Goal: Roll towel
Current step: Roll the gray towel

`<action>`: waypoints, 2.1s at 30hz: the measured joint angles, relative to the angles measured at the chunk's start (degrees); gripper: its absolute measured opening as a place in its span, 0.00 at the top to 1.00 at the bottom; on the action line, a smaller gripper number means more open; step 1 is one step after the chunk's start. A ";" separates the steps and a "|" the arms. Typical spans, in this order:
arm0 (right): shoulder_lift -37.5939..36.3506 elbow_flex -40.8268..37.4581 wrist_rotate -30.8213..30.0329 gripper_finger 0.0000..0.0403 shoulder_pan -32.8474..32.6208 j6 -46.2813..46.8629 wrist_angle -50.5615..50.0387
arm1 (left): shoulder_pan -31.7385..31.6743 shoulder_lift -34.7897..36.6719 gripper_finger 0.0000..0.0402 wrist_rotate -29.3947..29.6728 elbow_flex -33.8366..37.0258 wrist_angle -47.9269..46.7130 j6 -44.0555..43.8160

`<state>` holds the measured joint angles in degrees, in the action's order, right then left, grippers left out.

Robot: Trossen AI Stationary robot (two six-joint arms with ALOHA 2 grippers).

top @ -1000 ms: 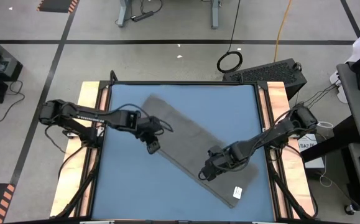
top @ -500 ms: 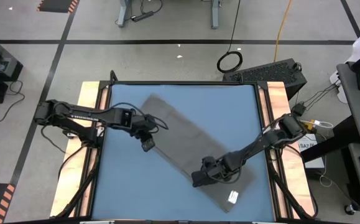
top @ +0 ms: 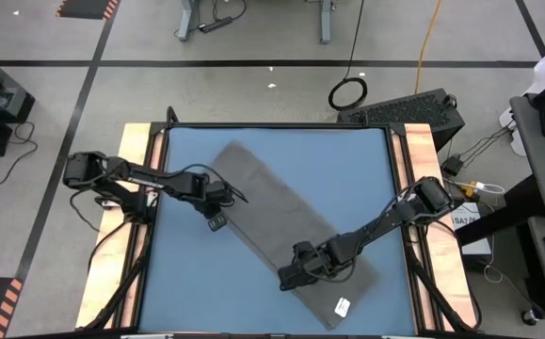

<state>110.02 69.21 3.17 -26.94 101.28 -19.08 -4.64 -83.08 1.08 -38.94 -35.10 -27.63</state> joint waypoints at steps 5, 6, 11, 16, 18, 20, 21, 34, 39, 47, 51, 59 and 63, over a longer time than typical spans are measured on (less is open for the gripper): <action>0.00 4.60 2.83 1.00 1.02 -5.65 -7.66 | -3.23 -0.53 0.94 -0.48 0.33 4.91 -0.50; -0.03 5.66 3.78 1.00 1.43 -7.27 -9.54 | -3.86 -0.28 0.95 -2.29 -0.39 3.94 -0.76; -1.48 10.60 5.63 1.00 4.48 -15.91 -19.37 | -5.01 5.15 0.99 -3.87 -5.77 -7.18 -6.11; -3.46 13.68 5.92 1.00 9.93 -25.73 -25.09 | -4.63 11.59 0.98 -3.27 -7.46 -14.86 -14.02; -4.21 14.12 5.98 1.00 12.66 -29.61 -25.06 | -4.46 13.60 0.96 -4.77 -7.40 -16.58 -16.93; -4.35 14.69 5.97 1.00 15.79 -32.89 -24.95 | -3.80 15.06 0.92 -4.90 -7.21 -18.01 -20.95; -4.35 14.85 5.94 1.00 17.40 -34.49 -24.66 | -3.68 15.49 0.90 -4.64 -6.70 -18.19 -24.04; 1.08 14.88 10.14 1.00 34.17 -57.70 -23.27 | -2.44 14.80 0.84 1.27 -0.47 -7.08 -37.83; 3.87 14.82 8.96 1.00 36.70 -61.23 -25.01 | -5.41 11.06 0.84 2.43 2.38 0.11 -37.66; 0.81 14.75 12.25 1.00 38.47 -61.77 -25.02 | -8.93 14.43 0.84 -3.90 -2.31 -6.41 -37.27; -3.39 16.24 12.19 1.00 41.29 -61.92 -24.84 | -11.79 17.38 0.83 -2.10 -7.20 -17.57 -39.38; -5.40 19.41 11.97 1.00 46.27 -64.48 -24.37 | -25.67 16.89 0.59 -2.33 -9.52 -23.90 -30.07; -5.35 19.41 12.19 1.00 46.81 -66.50 -24.18 | -30.86 13.39 0.46 -2.55 -9.39 -23.95 -24.58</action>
<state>104.66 88.62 15.35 19.87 34.78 -43.25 -35.50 -69.69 -1.47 -48.34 -59.05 -52.21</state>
